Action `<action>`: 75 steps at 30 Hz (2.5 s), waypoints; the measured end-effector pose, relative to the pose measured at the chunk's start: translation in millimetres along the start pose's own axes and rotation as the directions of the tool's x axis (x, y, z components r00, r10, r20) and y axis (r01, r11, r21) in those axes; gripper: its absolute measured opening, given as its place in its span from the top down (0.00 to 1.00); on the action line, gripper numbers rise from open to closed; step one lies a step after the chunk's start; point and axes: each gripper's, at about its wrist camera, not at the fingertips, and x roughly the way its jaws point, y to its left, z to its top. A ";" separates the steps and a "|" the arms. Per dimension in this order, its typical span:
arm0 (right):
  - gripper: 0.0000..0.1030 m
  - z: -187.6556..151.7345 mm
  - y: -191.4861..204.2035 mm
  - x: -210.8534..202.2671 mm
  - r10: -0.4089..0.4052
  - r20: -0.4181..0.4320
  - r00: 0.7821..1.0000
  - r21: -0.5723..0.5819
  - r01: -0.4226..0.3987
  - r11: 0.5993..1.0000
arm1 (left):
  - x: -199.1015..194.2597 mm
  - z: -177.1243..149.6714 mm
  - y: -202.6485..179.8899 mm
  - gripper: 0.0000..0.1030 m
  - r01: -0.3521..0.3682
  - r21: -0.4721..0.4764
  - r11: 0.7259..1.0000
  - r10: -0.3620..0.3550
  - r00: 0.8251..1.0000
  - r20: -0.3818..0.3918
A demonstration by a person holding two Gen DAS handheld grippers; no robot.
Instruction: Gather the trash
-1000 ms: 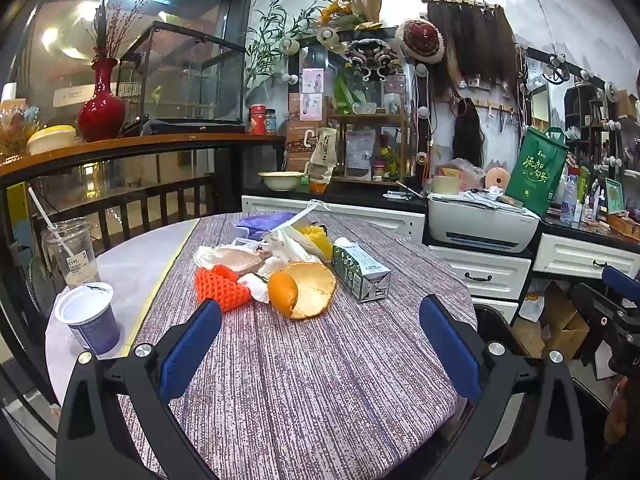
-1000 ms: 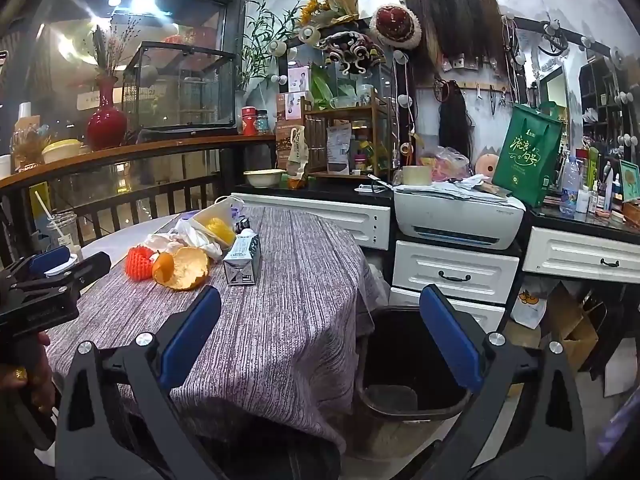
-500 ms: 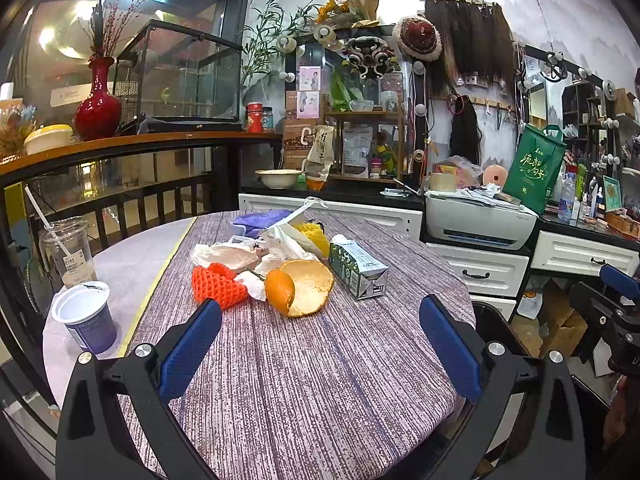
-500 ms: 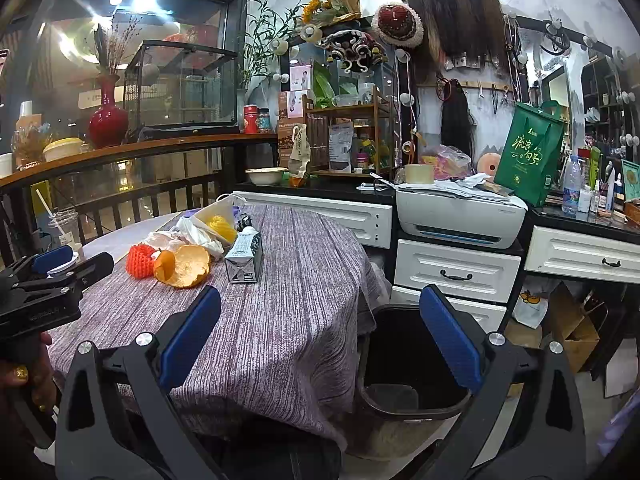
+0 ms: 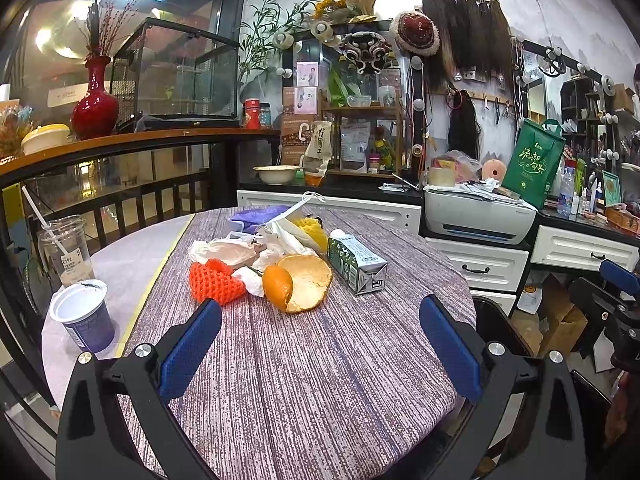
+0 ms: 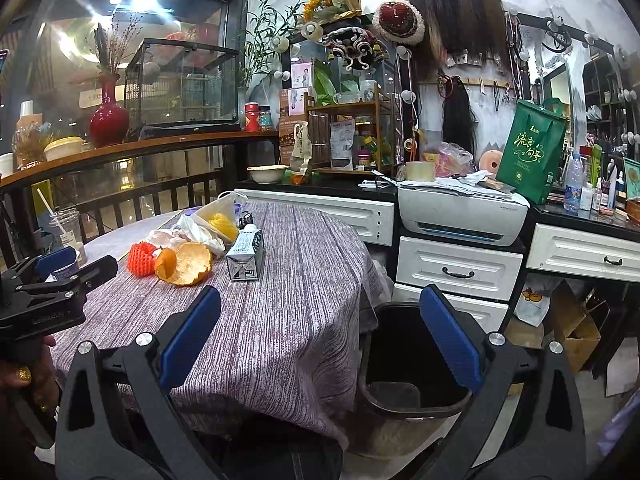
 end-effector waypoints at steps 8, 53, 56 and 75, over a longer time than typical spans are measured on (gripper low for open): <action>0.05 -0.4 0.2 0.2 0.000 -0.001 1.000 0.000 0.000 1.000 | 1.1 -0.8 -0.6 0.05 0.001 0.001 1.000 -0.001 1.000 -0.001; 0.05 -4.0 3.4 0.8 0.005 -0.022 1.000 0.004 -0.004 1.000 | 4.3 -12.2 -0.7 0.05 -0.001 0.000 1.000 0.001 1.000 -0.014; 0.05 -3.6 4.1 -0.2 0.006 -0.025 1.000 0.005 -0.006 1.000 | 3.7 -14.7 -0.8 0.05 -0.003 0.001 1.000 0.003 1.000 -0.015; 0.05 1.0 31.8 80.7 0.178 -0.339 0.924 -0.060 -0.210 0.976 | 33.3 -22.9 48.4 0.05 -0.016 -0.109 0.994 -0.011 0.969 -0.246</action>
